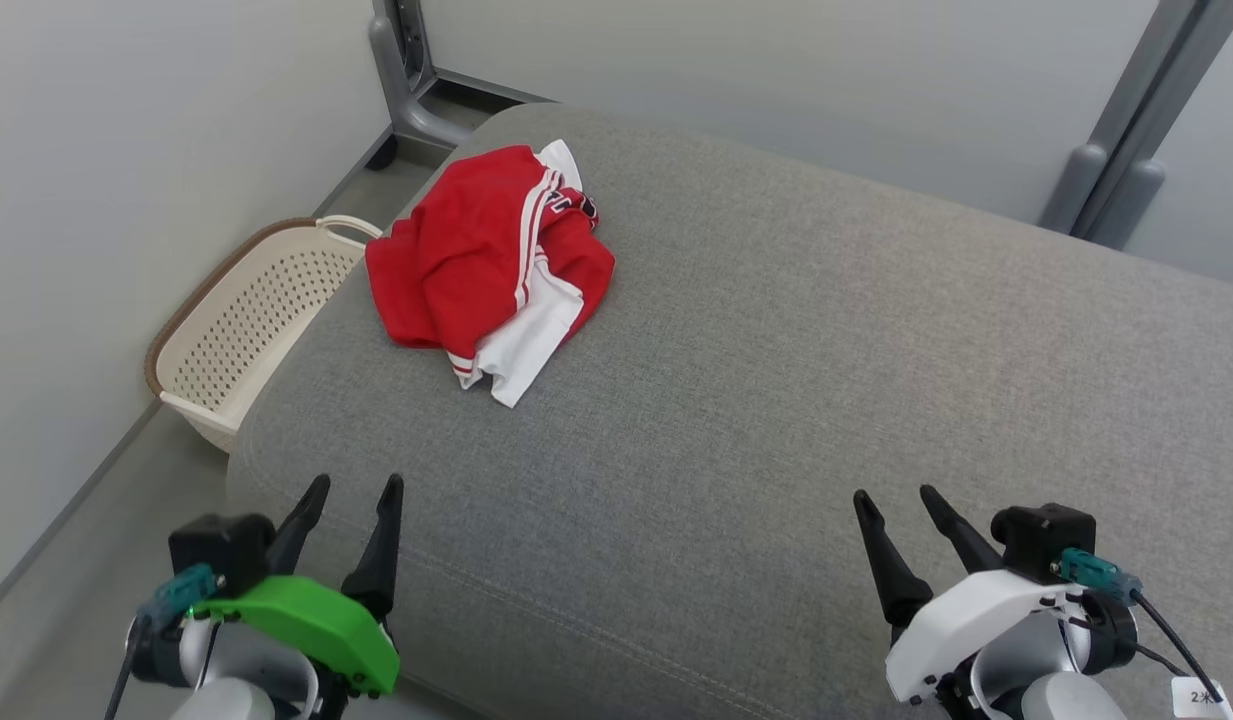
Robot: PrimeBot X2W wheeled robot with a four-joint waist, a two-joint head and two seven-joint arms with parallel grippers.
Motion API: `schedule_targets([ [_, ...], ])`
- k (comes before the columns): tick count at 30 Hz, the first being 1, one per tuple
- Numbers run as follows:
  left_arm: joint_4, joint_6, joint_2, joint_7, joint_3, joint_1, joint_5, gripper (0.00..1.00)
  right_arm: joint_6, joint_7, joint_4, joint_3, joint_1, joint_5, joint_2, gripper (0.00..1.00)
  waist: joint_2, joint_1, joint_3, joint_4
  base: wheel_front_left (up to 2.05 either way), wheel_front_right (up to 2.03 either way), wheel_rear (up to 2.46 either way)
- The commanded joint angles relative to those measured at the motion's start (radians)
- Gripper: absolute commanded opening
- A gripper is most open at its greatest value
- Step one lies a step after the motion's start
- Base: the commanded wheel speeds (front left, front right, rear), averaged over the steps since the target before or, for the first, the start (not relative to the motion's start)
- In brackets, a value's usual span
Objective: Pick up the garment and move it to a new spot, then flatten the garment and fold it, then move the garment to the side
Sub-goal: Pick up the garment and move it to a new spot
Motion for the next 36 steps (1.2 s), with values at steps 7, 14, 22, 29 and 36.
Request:
schedule_targets([
  [7,0.158,-0.06,-0.07,0.171,-0.018,-0.244,-0.073,1.0,0.0,0.074,-0.09,0.002,-0.053,-0.077,-0.004,1.0,0.0,0.0,0.137,-0.03,0.0,0.0,0.0],
  [14,0.314,-0.09,-0.092,0.295,-0.003,-0.499,-0.101,1.0,0.0,0.15,-0.196,0.002,-0.088,-0.122,-0.029,1.0,0.0,0.0,0.265,-0.097,0.0,0.0,0.0],
  [22,0.469,-0.124,-0.107,0.412,-0.03,-0.703,-0.091,1.0,0.0,0.204,-0.305,-0.006,-0.101,-0.143,-0.069,1.0,0.0,0.0,0.377,-0.154,0.0,0.0,0.0],
  [29,0.595,-0.106,-0.101,0.493,-0.067,-0.807,-0.059,1.0,0.0,0.245,-0.379,0.001,-0.091,-0.151,-0.089,1.0,0.0,0.0,0.435,-0.195,0.0,0.0,0.0],
  [36,0.7,-0.071,-0.07,0.554,-0.097,-0.876,-0.017,1.0,0.0,0.269,-0.427,0.009,-0.076,-0.151,-0.095,1.0,0.0,0.0,0.469,-0.227,0.0,0.0,0.0],
])
